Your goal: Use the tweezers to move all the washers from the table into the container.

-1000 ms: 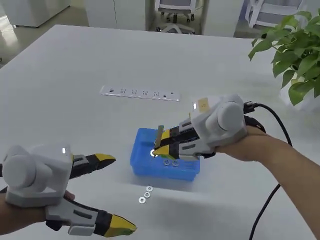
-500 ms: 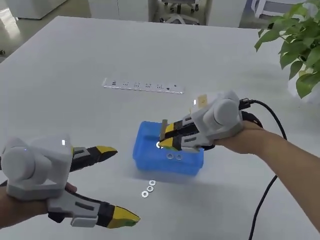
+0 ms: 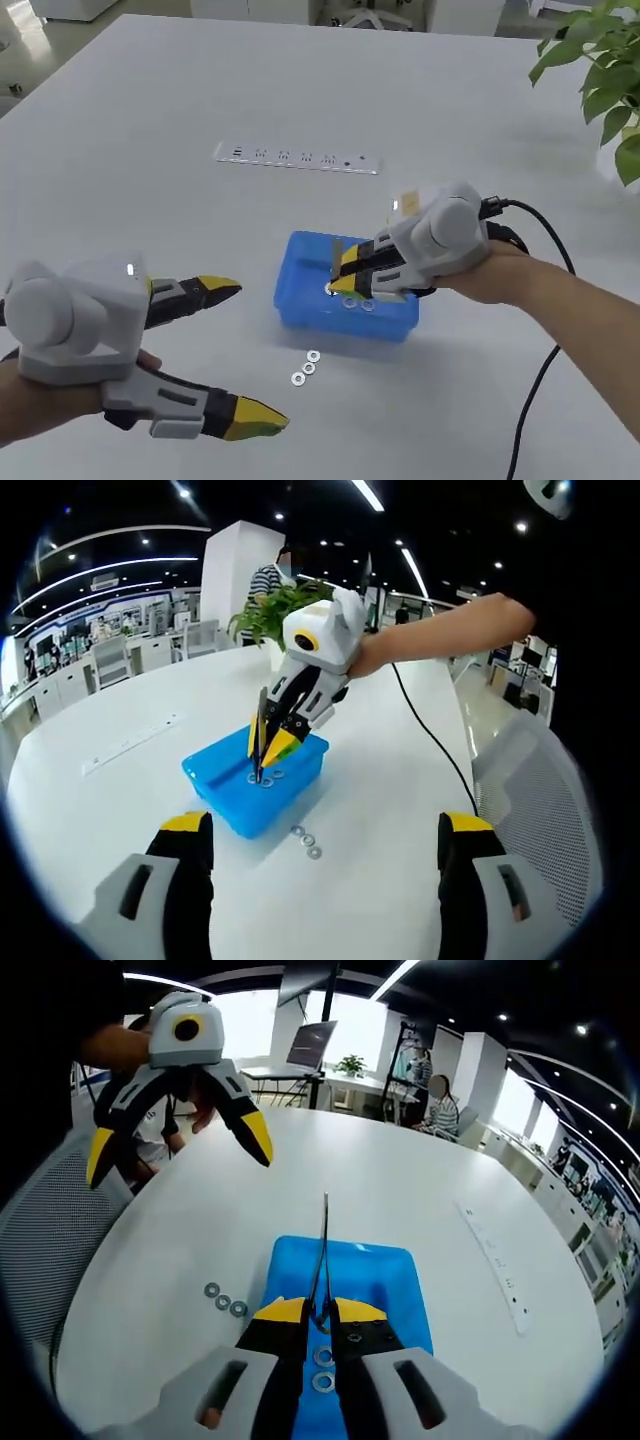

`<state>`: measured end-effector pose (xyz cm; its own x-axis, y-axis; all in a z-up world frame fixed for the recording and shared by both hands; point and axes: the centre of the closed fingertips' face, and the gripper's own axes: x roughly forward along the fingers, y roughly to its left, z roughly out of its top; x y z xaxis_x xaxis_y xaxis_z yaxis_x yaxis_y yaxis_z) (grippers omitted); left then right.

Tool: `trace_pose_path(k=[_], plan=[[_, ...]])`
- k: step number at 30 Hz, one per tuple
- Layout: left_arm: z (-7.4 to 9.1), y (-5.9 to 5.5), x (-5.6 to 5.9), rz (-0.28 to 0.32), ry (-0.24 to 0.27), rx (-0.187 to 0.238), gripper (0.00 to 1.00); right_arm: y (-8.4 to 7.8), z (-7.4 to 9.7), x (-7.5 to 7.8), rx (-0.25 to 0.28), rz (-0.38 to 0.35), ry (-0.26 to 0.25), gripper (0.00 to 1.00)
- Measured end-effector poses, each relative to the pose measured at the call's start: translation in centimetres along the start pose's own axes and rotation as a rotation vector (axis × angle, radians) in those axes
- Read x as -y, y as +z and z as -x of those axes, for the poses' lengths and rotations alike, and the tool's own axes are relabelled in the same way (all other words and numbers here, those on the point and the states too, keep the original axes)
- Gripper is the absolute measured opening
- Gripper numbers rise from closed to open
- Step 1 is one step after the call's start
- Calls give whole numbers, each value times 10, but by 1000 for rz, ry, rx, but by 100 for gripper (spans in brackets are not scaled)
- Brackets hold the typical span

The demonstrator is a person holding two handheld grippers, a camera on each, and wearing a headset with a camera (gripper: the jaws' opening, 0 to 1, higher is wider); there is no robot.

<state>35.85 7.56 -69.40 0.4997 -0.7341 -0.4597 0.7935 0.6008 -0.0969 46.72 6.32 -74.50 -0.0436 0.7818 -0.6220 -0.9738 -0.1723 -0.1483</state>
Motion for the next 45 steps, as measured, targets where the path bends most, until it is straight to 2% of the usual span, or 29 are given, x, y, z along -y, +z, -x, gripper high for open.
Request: trace_pose_path(k=[12, 23, 27, 31, 45], plan=[[1, 1, -6, 6, 5, 7, 98, -13, -11, -2, -13, -12, 31, 10], [-3, 3, -15, 7, 20, 7, 93, -16, -15, -2, -4, -32, 43, 10], [-6, 6, -18, 1, 18, 8, 87, -16, -15, -1, -2, -34, 47, 10], [-10, 12, -23, -19, 8, 7, 76, -16, -15, -1, -3, -31, 47, 10], [-36, 31, -41, -76, -28, -3, 62, -16, -14, -2, -6, -16, 50, 10]])
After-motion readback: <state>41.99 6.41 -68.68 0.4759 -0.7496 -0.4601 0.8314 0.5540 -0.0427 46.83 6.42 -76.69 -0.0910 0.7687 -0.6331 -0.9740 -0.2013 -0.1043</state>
